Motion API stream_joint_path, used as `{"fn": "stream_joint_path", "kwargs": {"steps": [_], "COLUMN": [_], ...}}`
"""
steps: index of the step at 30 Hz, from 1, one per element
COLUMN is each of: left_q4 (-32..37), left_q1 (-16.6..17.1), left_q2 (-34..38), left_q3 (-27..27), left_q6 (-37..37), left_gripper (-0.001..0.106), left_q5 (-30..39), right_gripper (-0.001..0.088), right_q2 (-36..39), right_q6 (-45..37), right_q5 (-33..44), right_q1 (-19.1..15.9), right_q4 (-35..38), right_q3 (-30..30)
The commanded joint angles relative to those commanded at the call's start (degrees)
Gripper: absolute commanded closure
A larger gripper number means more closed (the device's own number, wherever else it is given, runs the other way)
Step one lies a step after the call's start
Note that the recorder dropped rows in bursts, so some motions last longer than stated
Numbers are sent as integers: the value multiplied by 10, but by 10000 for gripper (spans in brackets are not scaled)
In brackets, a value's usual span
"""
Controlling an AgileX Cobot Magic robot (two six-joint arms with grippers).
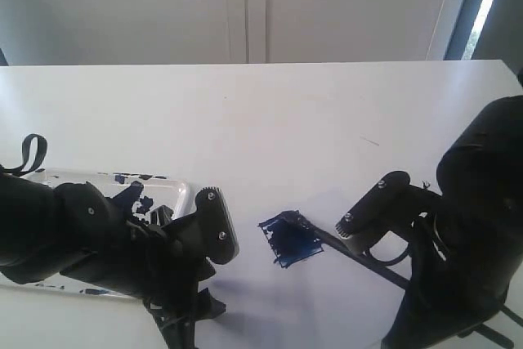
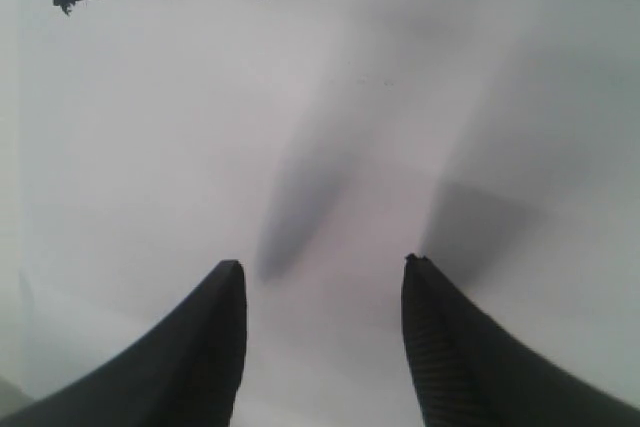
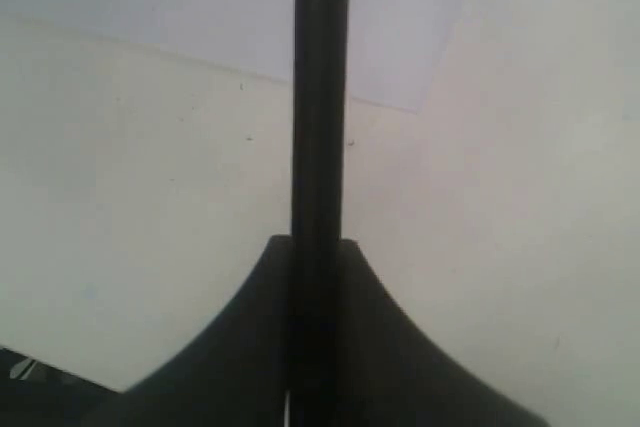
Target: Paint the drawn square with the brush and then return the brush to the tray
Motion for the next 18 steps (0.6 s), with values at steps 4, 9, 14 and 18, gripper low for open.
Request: {"fn": "stream_joint_path", "kwargs": {"steps": [4, 9, 14, 18], "left_q4": [0, 0, 0, 0], "left_q1": [0, 0, 0, 0], "left_q2": [0, 0, 0, 0], "left_q3": [0, 0, 0, 0], "left_q6": [0, 0, 0, 0], "left_gripper": [517, 517, 517, 517], "left_q5": [0, 0, 0, 0], "right_gripper": [868, 868, 868, 868], "right_q2": [-12, -25, -35, -48], "right_q6": [10, 13, 15, 15], "right_q5": [6, 14, 17, 9], "right_q1": [0, 0, 0, 0], "right_q4": [-10, -16, -19, -11], "right_q3": [0, 0, 0, 0]}}
